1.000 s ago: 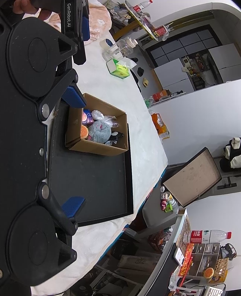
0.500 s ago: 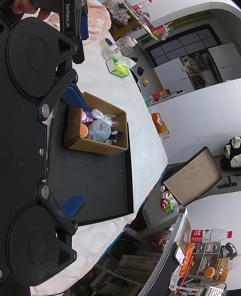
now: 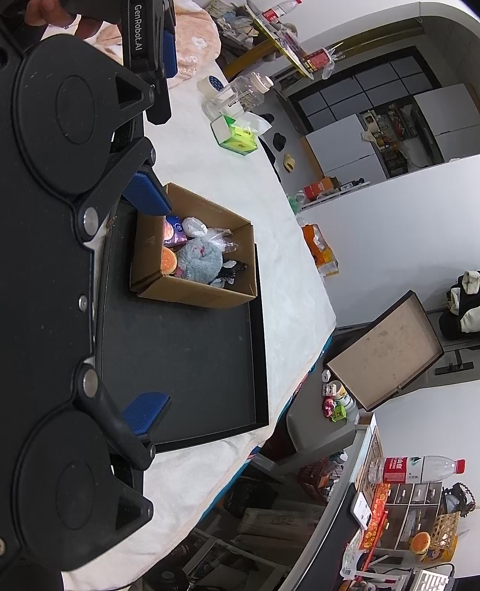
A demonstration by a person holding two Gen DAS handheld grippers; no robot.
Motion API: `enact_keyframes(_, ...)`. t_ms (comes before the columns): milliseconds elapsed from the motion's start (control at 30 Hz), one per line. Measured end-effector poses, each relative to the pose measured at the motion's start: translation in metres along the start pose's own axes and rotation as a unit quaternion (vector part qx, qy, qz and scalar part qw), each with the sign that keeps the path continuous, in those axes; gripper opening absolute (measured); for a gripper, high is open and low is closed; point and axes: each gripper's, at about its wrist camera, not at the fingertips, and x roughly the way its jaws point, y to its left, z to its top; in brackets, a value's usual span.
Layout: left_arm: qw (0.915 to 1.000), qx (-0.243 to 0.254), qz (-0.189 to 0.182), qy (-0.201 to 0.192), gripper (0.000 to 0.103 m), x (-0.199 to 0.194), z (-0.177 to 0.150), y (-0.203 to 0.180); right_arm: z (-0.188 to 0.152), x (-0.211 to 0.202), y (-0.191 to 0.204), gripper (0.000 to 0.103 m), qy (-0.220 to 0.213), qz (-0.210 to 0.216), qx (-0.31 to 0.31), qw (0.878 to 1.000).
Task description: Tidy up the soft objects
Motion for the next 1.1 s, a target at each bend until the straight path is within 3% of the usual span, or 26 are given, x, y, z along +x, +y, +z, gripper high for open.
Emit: enact_keyframes(1100, 0.9996, 0.021, 0.009, -0.016, 0.098, -0.0026, 0.0005, -0.0036, -0.0039, 0.0081, -0.0025, 0.103, 0.001, 0.003, 0.011, 1.000)
